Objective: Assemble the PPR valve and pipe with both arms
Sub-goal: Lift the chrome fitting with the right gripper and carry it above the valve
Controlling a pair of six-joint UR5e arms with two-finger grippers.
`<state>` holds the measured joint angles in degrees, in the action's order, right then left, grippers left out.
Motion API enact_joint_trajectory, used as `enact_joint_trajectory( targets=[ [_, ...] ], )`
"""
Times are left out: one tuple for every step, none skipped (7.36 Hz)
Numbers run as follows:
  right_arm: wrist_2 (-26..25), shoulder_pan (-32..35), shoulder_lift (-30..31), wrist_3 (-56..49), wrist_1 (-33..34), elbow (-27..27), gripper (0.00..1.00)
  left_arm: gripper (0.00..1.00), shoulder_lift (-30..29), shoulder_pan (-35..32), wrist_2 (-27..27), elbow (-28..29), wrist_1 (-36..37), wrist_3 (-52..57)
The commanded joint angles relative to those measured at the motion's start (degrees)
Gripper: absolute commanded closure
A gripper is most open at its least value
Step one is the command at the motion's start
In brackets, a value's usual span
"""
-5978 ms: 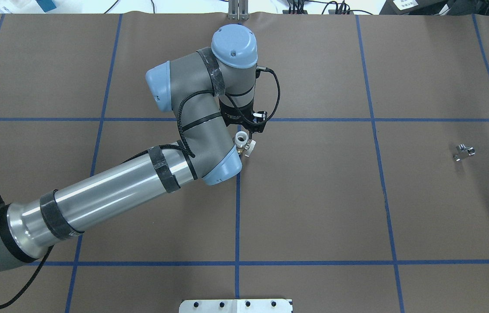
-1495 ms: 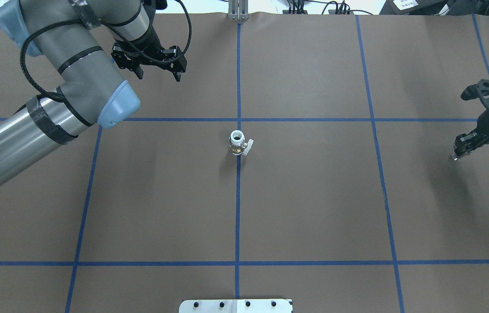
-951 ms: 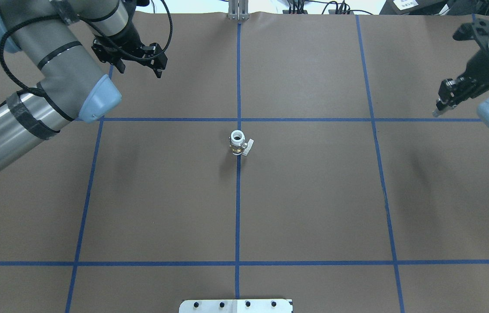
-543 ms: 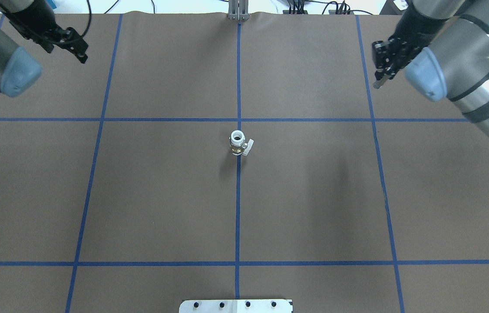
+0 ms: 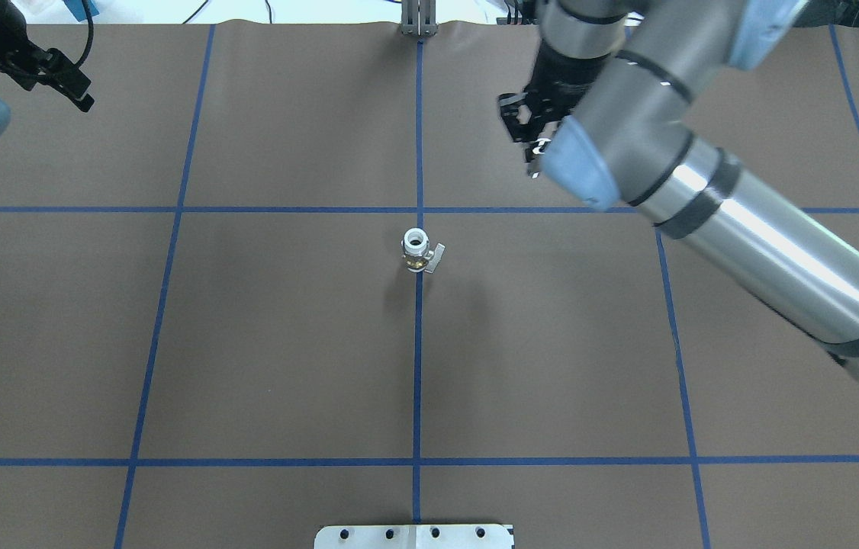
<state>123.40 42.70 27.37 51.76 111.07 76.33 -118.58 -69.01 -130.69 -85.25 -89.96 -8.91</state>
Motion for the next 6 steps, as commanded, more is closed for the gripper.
enact_joint_trajectory(
  targets=[
    [-1.2,-4.1,-4.1,1.5,-0.1,-5.7,1.00,0.00,0.0,0.1,0.0,1.1,-0.2,0.0],
    [-2.3,-5.0,-3.9,1.5,-0.3,-5.8,1.00,0.00,0.0,0.1,0.0,1.3,-0.2,0.0],
    [-2.3,-5.0,-3.9,1.5,-0.5,-5.8,1.00,0.00,0.0,0.1,0.0,1.5,-0.3,0.0],
    [-2.3,-4.7,-3.9,1.4,-0.6,-5.8,1.00,0.00,-0.1,0.1,0.0,1.6,-0.3,-0.1],
    [-2.3,-4.7,-3.6,1.1,-0.7,-5.8,1.00,0.00,-0.2,0.2,0.0,1.5,-0.3,-0.4],
    [-2.5,-4.6,-3.5,0.8,-0.7,-5.8,1.00,0.00,-0.3,0.2,0.0,1.5,-0.3,-0.4]
  ],
)
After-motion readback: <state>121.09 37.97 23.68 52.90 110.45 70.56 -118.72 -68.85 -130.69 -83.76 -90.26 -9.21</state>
